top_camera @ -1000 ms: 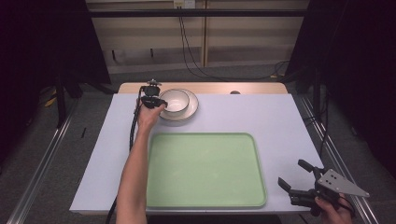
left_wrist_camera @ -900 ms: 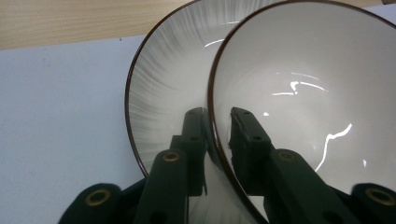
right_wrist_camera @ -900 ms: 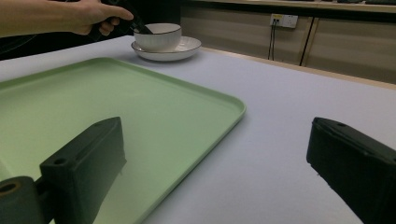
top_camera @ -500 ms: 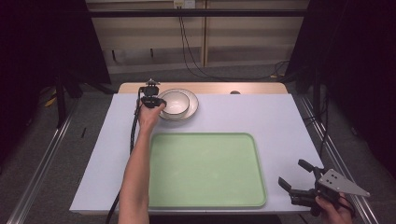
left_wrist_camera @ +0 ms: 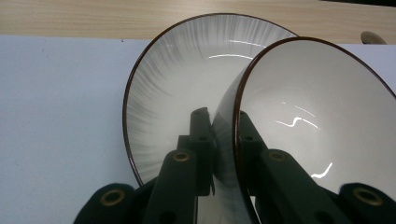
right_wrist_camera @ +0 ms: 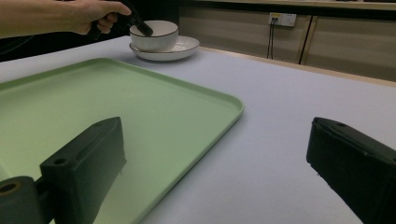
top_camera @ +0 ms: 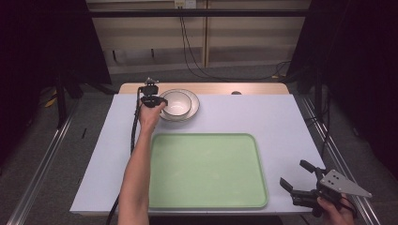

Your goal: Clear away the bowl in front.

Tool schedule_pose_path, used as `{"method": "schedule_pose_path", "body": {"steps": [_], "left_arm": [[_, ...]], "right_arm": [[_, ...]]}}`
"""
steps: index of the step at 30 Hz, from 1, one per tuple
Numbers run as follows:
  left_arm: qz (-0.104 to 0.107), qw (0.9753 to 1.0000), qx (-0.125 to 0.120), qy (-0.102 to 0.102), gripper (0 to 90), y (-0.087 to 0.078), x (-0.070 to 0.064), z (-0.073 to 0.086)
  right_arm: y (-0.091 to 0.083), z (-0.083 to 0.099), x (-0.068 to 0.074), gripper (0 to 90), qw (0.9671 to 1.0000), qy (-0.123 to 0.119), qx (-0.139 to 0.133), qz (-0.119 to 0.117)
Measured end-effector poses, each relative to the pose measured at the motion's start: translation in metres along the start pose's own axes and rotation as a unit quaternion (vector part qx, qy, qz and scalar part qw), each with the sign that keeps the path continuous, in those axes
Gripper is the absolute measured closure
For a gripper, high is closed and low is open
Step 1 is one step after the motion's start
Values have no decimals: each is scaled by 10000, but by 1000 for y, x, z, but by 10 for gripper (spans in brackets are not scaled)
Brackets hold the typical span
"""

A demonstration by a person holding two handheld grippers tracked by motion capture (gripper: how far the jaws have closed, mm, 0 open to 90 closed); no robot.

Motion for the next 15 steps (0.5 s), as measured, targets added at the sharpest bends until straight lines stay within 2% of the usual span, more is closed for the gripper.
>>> {"method": "schedule_pose_path", "body": {"steps": [6,11,15], "left_arm": [[-12,10000,-18,66,814,-3,-2,0],[60,9999,-139,-66,813,-9,-3,-2],[94,9998,-174,-30,814,-15,-3,-2]], "right_arm": [[-1,0,0,42,10000,0,-15,-7],[-1,-1,-1,42,10000,-35,-40,26],[-2,-1,-1,42,10000,-33,-42,13]]}}
Point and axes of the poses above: each handheld gripper's, and its own axes: y roughly forward along the jaws, z roughly out of its underside, x roughly to its left, the point moved 6 cm from there along y, roughly forward along the jaws, and after that the axes turned 15 degrees about x, right-handed, at the moved point
